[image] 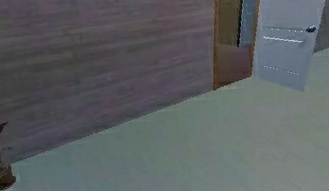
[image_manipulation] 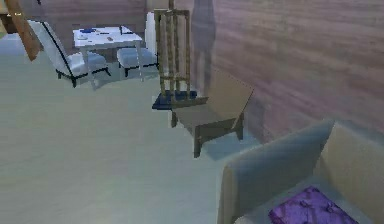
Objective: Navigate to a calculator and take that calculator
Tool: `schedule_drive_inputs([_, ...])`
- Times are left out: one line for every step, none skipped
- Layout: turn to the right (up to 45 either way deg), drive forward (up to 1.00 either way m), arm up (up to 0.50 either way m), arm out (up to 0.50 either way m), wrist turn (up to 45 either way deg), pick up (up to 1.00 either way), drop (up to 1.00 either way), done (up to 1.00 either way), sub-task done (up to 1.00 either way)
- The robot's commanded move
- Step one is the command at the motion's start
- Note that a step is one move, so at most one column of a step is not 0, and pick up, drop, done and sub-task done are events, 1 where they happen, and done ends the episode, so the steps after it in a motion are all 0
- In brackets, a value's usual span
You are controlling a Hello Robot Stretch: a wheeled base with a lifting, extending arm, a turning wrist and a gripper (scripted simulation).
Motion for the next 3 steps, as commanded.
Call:
schedule_drive_inputs([45.0, 0.0, 0.0, 0.0, 0.0, 0.0, 0.0, 0.0, 0.0])
schedule_drive_inputs([21.0, 0.0, 0.0, 0.0, 0.0, 0.0, 0.0, 0.0, 0.0])
schedule_drive_inputs([45.0, 0.0, 0.0, 0.0, 0.0, 0.0, 0.0, 0.0, 0.0])
